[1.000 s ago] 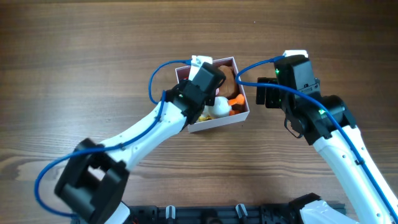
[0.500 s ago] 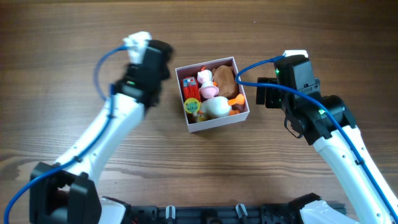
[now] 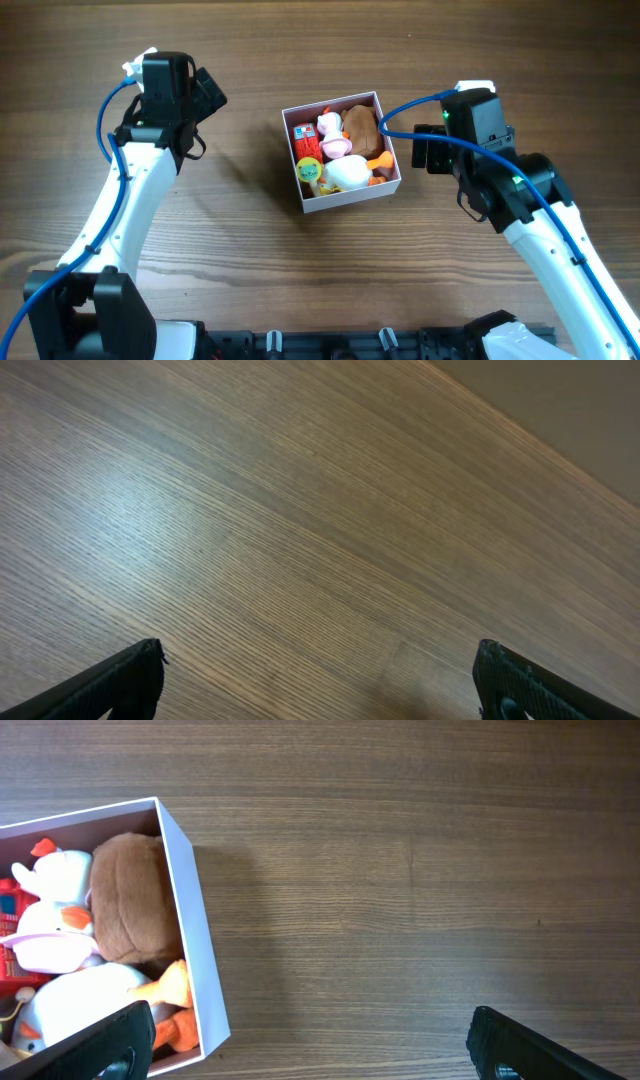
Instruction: Pack container
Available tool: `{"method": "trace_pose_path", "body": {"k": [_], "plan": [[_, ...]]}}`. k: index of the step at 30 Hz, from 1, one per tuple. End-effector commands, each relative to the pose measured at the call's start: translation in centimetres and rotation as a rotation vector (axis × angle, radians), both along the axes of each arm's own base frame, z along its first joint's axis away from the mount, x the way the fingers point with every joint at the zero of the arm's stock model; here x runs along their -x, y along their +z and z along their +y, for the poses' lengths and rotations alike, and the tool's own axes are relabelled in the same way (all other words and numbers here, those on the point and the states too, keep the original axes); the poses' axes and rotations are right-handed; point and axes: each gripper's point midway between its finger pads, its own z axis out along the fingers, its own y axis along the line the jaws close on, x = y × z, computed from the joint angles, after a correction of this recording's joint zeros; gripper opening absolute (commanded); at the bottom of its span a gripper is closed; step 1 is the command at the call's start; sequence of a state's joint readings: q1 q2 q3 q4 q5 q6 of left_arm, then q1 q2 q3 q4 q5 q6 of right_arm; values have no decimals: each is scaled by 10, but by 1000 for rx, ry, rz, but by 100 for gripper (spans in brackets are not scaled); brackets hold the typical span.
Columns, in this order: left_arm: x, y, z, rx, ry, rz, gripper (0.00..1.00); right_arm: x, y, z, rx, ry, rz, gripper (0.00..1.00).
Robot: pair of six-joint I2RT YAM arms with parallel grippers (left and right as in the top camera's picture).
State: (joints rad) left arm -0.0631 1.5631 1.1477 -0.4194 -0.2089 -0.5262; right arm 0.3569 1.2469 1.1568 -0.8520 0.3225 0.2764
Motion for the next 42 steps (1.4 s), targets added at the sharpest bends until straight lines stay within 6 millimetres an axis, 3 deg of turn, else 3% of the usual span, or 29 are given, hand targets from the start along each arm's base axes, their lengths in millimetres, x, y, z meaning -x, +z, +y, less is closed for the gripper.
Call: {"method": "trace_pose_path", "body": {"k": [1,31,34,37,42], "plan": [[1,7,-3,26,-7,-18,100,-3,11,-1,-13,-16,-30,100],[1,7,-3,26,-7,-18,100,-3,11,-1,-12,-16,-31,99],[1,7,-3,26,-7,-18,100,5,31,-4,-36,-15,-92,99],[1,7,-3,26,-7,-18,100,24,60,8,-148,58,-168,100],[1,7,-3,26,-7,-18,100,63,114,-7,-226,64,-395,99]]}}
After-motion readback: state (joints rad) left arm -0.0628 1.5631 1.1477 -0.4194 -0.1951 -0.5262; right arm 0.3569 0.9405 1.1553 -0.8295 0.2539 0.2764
